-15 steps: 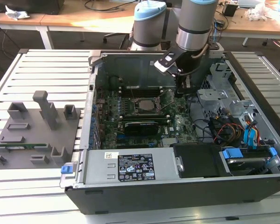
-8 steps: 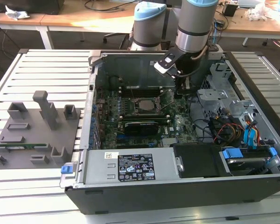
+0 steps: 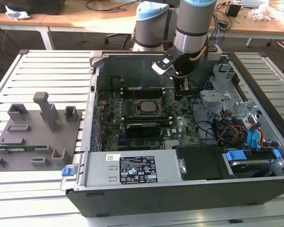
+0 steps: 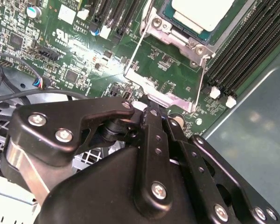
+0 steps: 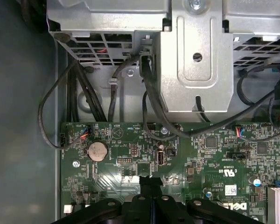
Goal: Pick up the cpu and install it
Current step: 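Close the cpu cover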
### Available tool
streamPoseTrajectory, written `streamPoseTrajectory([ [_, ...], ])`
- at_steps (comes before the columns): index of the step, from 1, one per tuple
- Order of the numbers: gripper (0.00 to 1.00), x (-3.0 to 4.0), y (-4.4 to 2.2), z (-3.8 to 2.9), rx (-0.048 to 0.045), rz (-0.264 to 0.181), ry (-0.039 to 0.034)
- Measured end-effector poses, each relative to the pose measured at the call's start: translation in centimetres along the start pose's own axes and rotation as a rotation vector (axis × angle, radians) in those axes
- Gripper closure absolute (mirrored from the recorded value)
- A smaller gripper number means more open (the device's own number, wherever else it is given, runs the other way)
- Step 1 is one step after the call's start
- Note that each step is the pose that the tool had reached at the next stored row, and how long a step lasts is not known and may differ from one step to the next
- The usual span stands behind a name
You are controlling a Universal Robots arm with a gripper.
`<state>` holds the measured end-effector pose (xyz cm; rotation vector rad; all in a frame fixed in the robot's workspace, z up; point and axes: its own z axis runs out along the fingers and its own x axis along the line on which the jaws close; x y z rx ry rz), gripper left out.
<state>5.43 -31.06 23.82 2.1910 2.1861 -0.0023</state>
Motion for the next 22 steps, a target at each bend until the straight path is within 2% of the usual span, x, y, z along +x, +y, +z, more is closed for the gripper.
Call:
streamPoseTrajectory([
  [3, 0.89, 0.00, 0.00, 0.00, 0.0000, 0.000, -0.0001],
  [6, 0.89, 0.00, -0.34, -0.01, 0.0000, 0.000, 0.0008],
  [7, 0.89, 0.00, -1.80, -0.06, -0.0047, 0.000, 0.0010],
  [8, 0.89, -0.01, -3.59, -0.12, -0.0127, 0.000, 0.0009],
  [9, 0.89, -0.01, -5.03, -0.15, -0.0181, 0.001, 0.0012],
  [10, 0.89, -0.01, -6.11, -0.19, -0.0216, 0.001, 0.0010],
  [14, 0.89, -0.02, -6.99, -0.22, -0.0238, 0.001, 0.0010],
  [17, 0.89, -0.02, -8.16, -0.24, -0.0251, 0.001, 0.0009],
  [22, 0.89, -0.03, -8.64, -0.19, -0.0250, 0.001, 0.0008],
])
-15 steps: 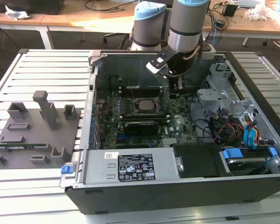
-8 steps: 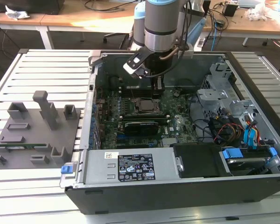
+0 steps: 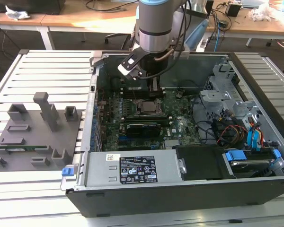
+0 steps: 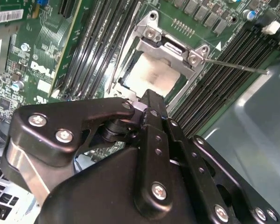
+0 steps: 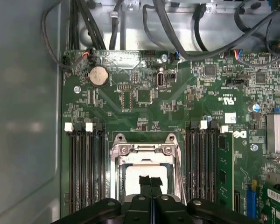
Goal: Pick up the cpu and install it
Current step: 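Close the cpu cover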
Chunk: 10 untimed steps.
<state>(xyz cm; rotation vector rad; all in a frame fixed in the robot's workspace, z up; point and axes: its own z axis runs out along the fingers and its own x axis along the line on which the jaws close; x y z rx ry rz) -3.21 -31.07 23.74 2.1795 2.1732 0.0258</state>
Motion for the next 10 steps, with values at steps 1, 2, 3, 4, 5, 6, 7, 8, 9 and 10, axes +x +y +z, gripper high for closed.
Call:
streamPoseTrajectory([
  [1, 0.89, 0.00, -0.13, 0.06, -0.0001, 0.000, 0.0001],
  [2, 0.89, 0.01, -0.23, 0.16, -0.0001, 0.000, 0.0003],
  [3, 0.89, 0.02, -0.30, 0.26, -0.0001, 0.000, 0.0002],
  [4, 0.89, 0.02, -0.37, 0.36, -0.0001, 0.000, 0.0002],
  [5, 0.89, 0.02, -0.48, 0.47, -0.0001, 0.000, 0.0002],
  [6, 0.89, 0.03, -0.74, 0.64, -0.0001, 0.000, 0.0001],
  [7, 0.89, 0.02, -0.79, 0.65, 0.0001, 0.000, 0.0000],
  [8, 0.89, 0.02, -0.79, 0.66, 0.0000, 0.000, 0.0000],
  [9, 0.89, 0.02, -0.79, 0.66, 0.0001, 0.000, -0.0001],
  [10, 0.89, 0.03, -0.79, 0.66, 0.0000, 0.000, 0.0000],
])
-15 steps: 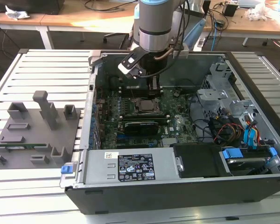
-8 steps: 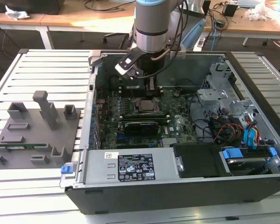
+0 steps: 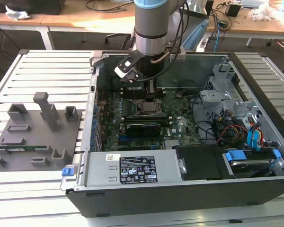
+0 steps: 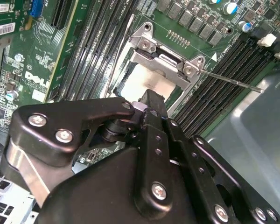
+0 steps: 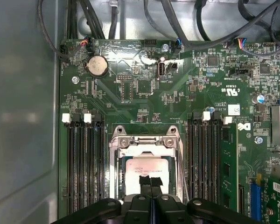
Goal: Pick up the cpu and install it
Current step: 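Close the cpu cover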
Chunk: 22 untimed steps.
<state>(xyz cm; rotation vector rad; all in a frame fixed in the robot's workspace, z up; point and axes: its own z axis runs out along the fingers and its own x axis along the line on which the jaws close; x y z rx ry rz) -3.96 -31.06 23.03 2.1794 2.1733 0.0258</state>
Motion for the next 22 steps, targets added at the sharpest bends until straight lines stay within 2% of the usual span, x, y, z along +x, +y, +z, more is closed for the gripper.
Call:
streamPoseTrajectory([
  [2, 0.89, 0.01, 0.00, 0.07, 0.0023, 0.000, -0.0014],
  [4, 0.89, 0.00, 0.09, 0.12, 0.0147, 0.000, -0.0058],
  [9, 0.89, 0.01, 0.10, 0.14, 0.0157, -0.011, -0.0050],
  [13, 0.89, 0.01, 0.10, 0.15, 0.0129, -0.089, -0.0013],
  [15, 0.89, 0.01, 0.09, 0.16, 0.0107, -0.150, 0.0017],
  [18, 0.89, 0.01, 0.10, 0.17, 0.0084, -0.212, 0.0047],
  [20, 0.89, 0.01, 0.09, 0.17, 0.0055, -0.293, 0.0086],
  [22, 0.89, 0.01, 0.09, 0.18, 0.0037, -0.340, 0.0110],
])
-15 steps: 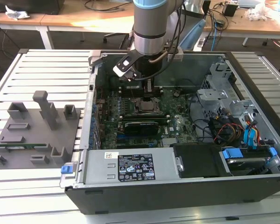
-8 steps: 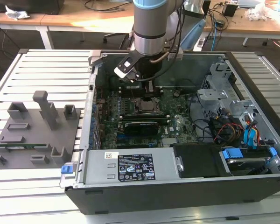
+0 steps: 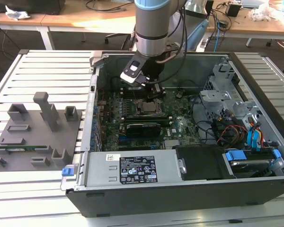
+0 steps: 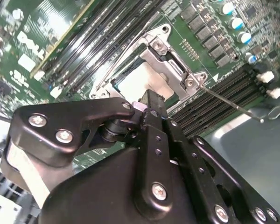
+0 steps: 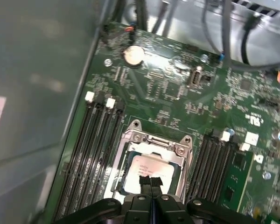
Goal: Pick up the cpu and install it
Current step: 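Close the cpu cover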
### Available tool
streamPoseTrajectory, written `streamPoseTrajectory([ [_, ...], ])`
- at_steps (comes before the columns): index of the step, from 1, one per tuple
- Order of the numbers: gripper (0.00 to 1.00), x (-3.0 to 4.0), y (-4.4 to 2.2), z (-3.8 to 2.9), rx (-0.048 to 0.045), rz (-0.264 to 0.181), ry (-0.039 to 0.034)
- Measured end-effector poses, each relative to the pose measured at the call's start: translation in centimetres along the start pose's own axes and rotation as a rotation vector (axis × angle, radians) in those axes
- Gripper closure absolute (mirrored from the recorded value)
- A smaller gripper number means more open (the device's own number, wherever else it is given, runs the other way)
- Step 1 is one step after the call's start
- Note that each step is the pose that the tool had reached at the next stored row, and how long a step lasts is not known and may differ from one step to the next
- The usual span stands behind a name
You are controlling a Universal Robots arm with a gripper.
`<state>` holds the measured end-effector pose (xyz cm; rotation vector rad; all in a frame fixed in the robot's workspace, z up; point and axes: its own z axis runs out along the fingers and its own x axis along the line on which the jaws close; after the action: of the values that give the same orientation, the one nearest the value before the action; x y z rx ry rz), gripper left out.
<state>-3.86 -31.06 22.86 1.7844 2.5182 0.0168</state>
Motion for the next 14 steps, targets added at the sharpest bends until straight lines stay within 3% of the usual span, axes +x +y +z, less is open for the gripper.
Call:
streamPoseTrajectory([
  [7, 0.89, 0.00, 0.00, 0.03, -0.0061, -0.155, 0.0064],
  [9, 0.89, 0.00, 0.00, 0.04, -0.0091, -0.234, 0.0096],
  [12, 0.89, 0.00, 0.00, 0.05, -0.0116, -0.301, 0.0123],
  [14, 0.89, 0.00, 0.00, 0.06, -0.0154, -0.397, 0.0162],
])
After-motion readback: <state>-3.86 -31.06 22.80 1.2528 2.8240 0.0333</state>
